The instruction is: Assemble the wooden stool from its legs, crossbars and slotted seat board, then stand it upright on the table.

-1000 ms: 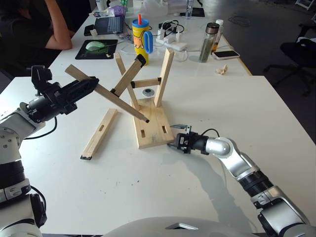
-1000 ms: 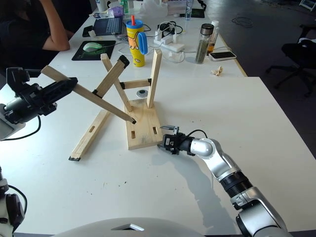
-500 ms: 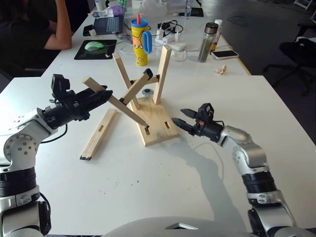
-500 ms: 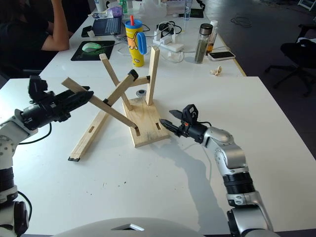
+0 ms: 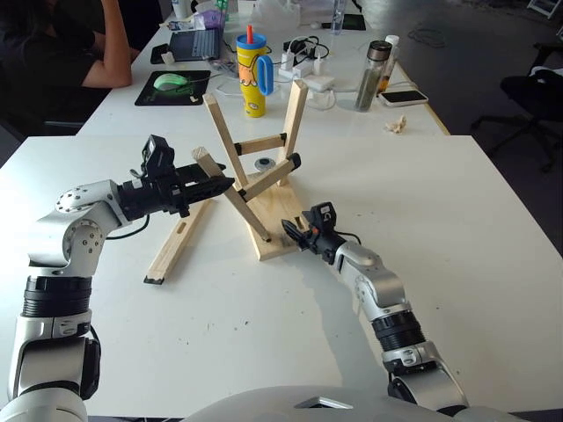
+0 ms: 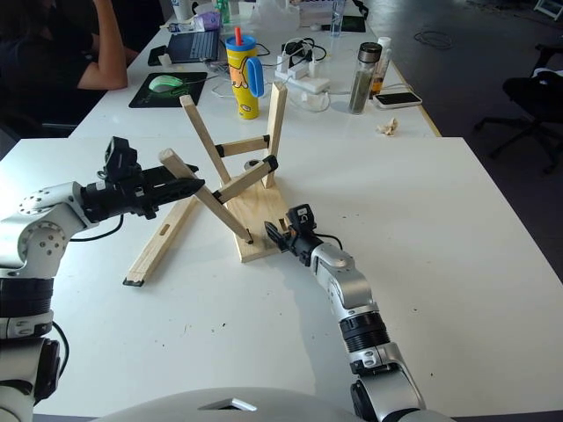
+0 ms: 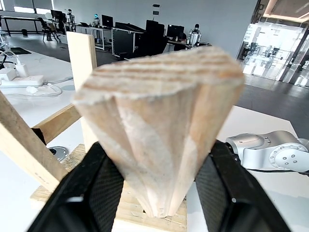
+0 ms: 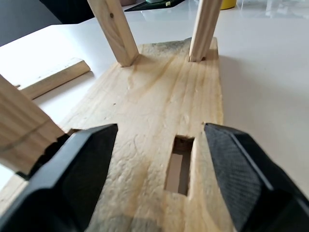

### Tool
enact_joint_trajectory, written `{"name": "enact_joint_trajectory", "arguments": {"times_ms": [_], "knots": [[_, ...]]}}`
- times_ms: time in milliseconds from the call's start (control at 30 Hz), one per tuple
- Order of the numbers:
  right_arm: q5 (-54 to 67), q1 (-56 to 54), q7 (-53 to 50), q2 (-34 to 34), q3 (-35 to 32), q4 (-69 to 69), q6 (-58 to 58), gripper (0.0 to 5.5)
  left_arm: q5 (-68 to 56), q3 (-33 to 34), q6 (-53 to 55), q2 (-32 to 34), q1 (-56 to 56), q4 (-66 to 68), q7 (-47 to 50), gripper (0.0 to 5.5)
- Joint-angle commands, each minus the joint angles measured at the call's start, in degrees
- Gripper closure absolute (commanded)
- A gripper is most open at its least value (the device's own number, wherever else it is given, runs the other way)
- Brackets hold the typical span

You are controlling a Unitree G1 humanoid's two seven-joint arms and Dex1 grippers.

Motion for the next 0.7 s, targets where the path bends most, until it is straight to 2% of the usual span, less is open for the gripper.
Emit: {"name": "enact_joint_trajectory", "arguments": {"times_ms": [33,333,700], "knots": [[-1.3,2.1,1.1,-0.8,1.3,2.2,2.8,2.17,3.2,-1.4,-1.2,2.2,-3.0,2.0,-2.1,3.48],[-2.4,3.3,2.9,-0.7,2.8,2.7,3.9,2.17,7.1,-3.5,-2.3,2.8,-5.0,3.2,-4.1,3.48],[-5.1,3.8,3.8,-2.1,5.3,2.2,3.9,2.17,12.4,-10.3,-4.2,1.6,-2.1,2.2,-5.0,3.48]]}}
